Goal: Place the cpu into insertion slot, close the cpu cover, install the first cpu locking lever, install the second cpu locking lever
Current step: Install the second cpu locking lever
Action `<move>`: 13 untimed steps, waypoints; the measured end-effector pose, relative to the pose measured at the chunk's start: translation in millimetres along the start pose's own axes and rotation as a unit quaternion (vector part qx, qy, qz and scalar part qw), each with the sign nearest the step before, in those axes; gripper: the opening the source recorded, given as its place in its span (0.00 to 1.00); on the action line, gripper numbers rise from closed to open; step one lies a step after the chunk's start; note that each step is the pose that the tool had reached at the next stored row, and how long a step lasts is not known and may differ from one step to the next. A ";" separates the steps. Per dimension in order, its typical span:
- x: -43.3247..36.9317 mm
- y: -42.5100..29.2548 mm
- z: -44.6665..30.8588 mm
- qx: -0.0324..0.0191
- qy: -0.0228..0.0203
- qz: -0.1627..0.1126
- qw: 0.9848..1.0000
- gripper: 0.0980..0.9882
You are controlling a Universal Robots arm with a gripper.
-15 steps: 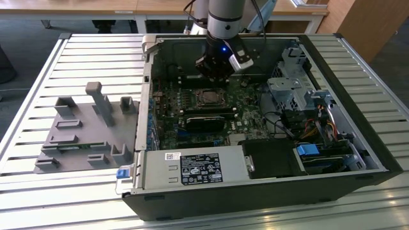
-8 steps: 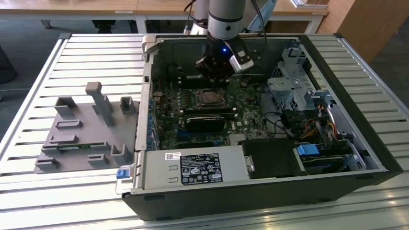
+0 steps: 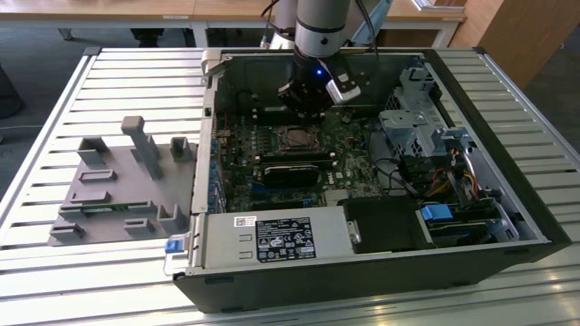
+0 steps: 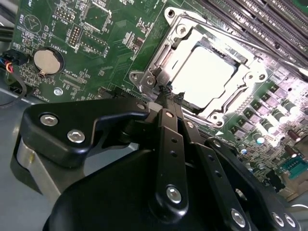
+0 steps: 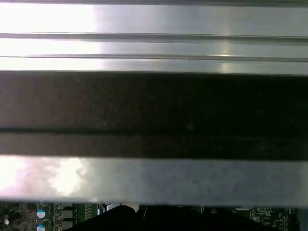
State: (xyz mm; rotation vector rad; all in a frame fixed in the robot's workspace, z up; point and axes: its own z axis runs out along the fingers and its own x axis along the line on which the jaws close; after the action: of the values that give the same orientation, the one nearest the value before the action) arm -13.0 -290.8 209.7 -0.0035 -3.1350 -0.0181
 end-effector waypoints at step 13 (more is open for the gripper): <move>-0.1 -4.3 -2.3 0.000 0.000 0.000 1.000 0.01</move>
State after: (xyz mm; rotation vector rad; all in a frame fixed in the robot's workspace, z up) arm -12.9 -295.1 212.0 -0.0037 -3.1350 -0.0180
